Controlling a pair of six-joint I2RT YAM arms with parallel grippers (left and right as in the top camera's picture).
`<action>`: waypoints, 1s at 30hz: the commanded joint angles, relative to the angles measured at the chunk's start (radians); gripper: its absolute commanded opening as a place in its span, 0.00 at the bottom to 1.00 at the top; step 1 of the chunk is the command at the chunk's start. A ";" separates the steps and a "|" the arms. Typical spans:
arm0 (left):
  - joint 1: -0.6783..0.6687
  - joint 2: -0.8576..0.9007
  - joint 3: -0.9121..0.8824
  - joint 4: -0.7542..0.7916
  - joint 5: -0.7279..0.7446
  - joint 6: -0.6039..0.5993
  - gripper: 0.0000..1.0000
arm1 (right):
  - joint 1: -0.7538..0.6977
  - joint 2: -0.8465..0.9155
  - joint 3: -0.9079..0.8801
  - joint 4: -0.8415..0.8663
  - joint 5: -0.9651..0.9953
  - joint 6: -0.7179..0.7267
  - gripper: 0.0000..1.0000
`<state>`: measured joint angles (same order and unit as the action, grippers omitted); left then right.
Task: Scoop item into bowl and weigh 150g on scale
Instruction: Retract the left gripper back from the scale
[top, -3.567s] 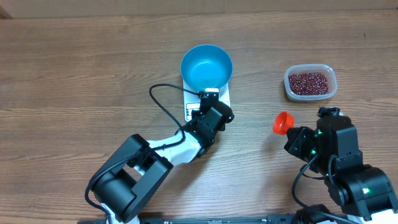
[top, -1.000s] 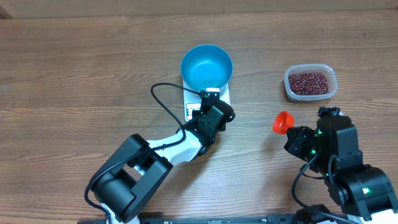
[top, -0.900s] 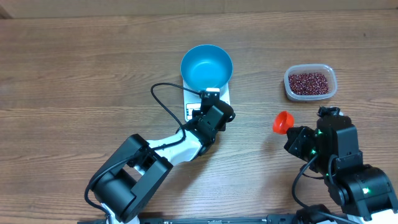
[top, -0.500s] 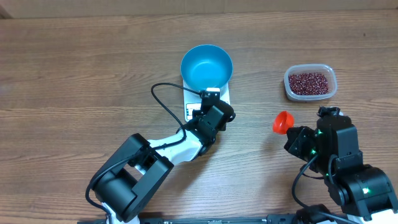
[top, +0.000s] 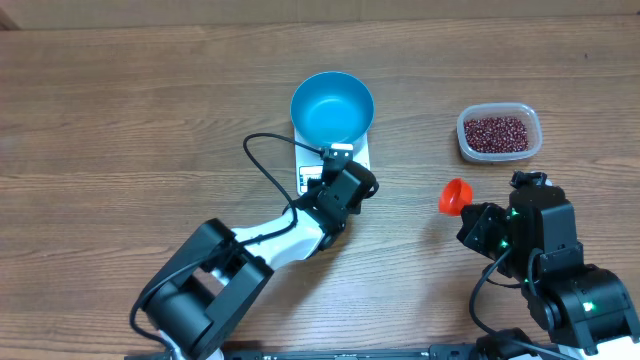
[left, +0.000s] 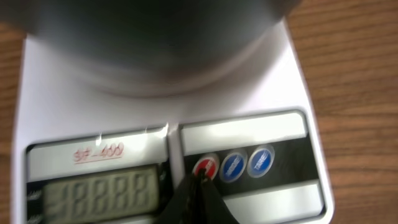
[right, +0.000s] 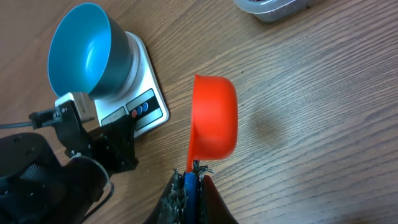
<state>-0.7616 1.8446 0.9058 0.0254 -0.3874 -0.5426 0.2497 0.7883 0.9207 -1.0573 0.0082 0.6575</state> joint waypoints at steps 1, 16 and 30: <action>-0.006 -0.073 -0.011 -0.052 0.014 0.019 0.04 | 0.003 -0.002 0.030 0.008 0.017 -0.005 0.04; -0.005 -0.516 -0.011 -0.496 0.023 0.030 0.99 | 0.003 -0.002 0.030 0.007 0.017 -0.005 0.04; -0.005 -0.784 -0.011 -0.719 0.055 0.321 1.00 | 0.003 -0.002 0.030 0.004 0.017 -0.005 0.04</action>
<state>-0.7643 1.0904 0.8982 -0.6891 -0.3676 -0.3714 0.2497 0.7883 0.9207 -1.0588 0.0082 0.6571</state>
